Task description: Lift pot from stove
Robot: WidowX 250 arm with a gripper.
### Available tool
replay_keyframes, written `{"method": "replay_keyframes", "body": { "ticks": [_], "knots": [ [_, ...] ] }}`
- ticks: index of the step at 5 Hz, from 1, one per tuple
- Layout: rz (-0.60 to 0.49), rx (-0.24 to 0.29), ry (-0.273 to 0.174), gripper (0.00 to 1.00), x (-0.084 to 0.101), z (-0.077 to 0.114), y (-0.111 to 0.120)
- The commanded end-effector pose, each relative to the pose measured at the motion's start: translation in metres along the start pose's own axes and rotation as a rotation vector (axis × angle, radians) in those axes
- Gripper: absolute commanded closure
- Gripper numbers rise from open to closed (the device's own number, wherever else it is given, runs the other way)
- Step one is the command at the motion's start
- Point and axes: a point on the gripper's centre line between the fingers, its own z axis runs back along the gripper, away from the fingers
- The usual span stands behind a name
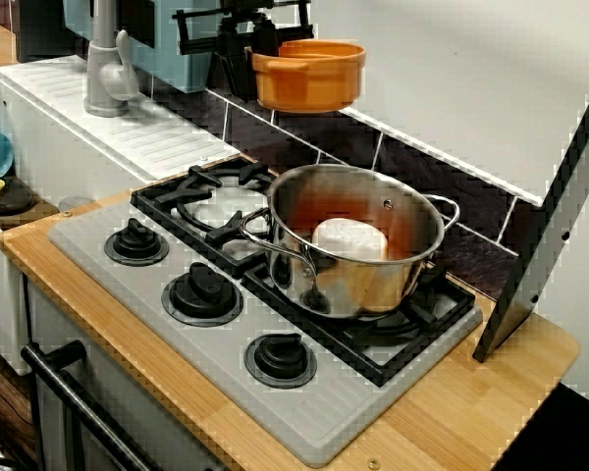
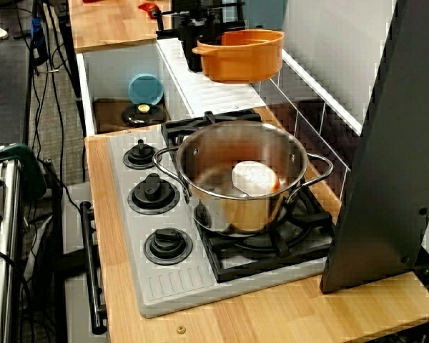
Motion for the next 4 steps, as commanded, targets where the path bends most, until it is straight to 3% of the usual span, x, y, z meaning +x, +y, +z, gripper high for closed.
{"method": "replay_keyframes", "body": {
  "ticks": [1, 4],
  "knots": [
    [-0.03, 0.085, 0.057, 1.0, 0.0053, 0.0355, 0.0072],
    [-0.025, 0.084, 0.055, 1.0, 0.0013, 0.0372, 0.0088]
  ]
}}
